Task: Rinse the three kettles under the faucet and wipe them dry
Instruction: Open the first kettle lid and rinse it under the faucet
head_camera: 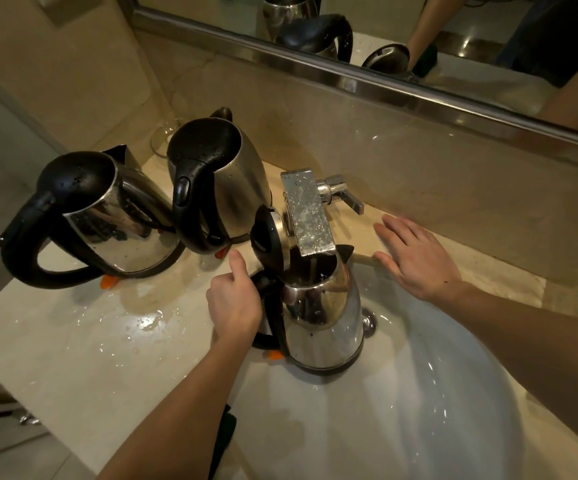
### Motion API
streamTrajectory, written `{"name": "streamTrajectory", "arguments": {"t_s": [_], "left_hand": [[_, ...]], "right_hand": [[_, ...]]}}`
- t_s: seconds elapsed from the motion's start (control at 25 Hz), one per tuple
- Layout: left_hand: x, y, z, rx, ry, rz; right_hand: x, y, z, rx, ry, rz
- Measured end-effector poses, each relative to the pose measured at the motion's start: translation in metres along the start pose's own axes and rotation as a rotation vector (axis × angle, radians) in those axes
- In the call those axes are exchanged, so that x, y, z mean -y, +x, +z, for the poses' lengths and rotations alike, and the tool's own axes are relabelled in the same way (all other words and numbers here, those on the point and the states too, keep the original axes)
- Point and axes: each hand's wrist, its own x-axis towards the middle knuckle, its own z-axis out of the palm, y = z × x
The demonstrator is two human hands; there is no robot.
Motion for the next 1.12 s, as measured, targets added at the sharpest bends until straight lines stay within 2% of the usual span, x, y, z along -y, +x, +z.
{"name": "streamTrajectory", "arguments": {"t_s": [0.36,1.12], "left_hand": [[0.0011,-0.0044,0.0010,0.026,0.051,0.080],[0.0038,-0.0004,0.0019,0.017,0.066,0.077]], "right_hand": [[-0.0002,-0.0007,0.0005,-0.013,0.011,-0.006],[-0.0001,-0.0011,0.0011,-0.032,0.012,-0.015]]}}
